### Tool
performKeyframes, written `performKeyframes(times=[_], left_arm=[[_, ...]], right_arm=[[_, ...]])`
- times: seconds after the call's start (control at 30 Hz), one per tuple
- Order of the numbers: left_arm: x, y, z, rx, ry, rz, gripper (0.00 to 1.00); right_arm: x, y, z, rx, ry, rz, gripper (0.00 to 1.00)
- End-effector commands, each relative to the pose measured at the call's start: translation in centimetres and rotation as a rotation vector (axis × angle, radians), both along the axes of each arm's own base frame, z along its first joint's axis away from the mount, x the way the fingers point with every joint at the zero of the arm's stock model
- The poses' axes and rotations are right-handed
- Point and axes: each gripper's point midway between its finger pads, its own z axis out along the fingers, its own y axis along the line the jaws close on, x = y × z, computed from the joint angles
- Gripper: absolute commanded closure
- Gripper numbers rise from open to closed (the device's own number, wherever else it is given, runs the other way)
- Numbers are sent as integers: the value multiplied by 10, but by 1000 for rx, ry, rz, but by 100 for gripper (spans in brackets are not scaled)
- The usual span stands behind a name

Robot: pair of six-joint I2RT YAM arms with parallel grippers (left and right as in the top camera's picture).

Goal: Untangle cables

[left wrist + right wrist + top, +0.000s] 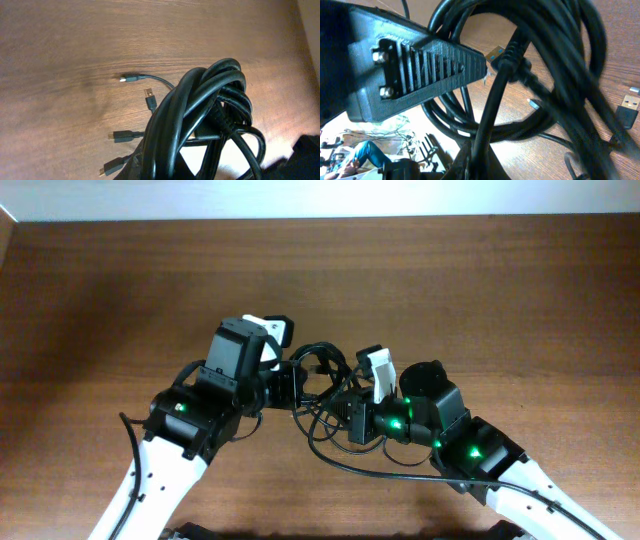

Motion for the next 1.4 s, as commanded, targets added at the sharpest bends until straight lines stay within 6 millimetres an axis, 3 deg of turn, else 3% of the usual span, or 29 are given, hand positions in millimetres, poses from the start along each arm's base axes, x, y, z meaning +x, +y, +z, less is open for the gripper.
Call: performKeyframes(times=[0.0,0.07,0.2,0.23,0.27,0.3,0.4,0.5,0.53,0.6,0.63,0.73,0.83,0.9,0.93,1.03,1.07,1.1,1.13,1.2,1.27,1.33,1.37], left_arm=[[14,44,-7,-38,113,502,100],[2,59,-19,-194,296,877,100],[2,59,-19,-203,302,890,100],[2,59,-19,-176,286,853,100],[3,59,-19,-138,262,800,100],[3,59,-19,-67,219,701,100],[2,56,-19,100,118,429,100],[-5,25,-12,120,31,70,100],[-6,21,-10,121,16,27,100],[-15,7,-1,124,-66,-170,100],[-18,9,-2,137,-64,-183,100],[-30,5,-6,112,-17,-216,100],[-52,-22,23,-35,-109,-416,100],[-60,-22,39,-60,-161,-426,100],[-66,-18,56,-70,-235,-422,100],[-63,-1,72,-10,-339,-346,100],[-63,2,74,-3,-354,-336,100],[-64,3,75,1,-359,-330,100],[-63,3,74,2,-354,-331,100],[-61,2,69,8,-335,-332,100],[-58,1,68,-4,-322,-318,100],[-48,-4,85,-102,-324,-225,100],[-45,-5,91,-123,-343,-213,100]], right_arm=[[-5,2,6,15,-7,32,96],[-6,1,4,10,4,37,96],[-5,-1,1,-3,9,23,96],[-5,-1,1,-5,11,22,87],[-5,-1,1,-6,12,20,48],[-4,-2,-1,-12,14,14,35],[-4,-5,-5,-28,22,1,33],[0,-8,-7,-43,19,-23,33],[0,-8,-8,-47,22,-25,32],[-1,-9,-9,-70,-16,0,23],[-3,-10,-13,-94,-30,15,22],[2,-17,-20,-148,-61,-8,22],[13,-32,-32,-229,-59,-96,21],[13,-32,-32,-230,-61,-97,21],[12,-32,-32,-229,-59,-95,21],[8,-28,-31,-212,-48,-65,22],[5,-26,-31,-203,-43,-50,32],[2,-23,-30,-190,-35,-28,62],[-2,-21,-28,-178,-29,-9,79],[-7,-15,-22,-140,-28,34,96],[-9,-14,-23,-137,-23,43,93],[-8,-14,-23,-138,-24,42,78],[-8,-14,-22,-136,-26,42,77]])
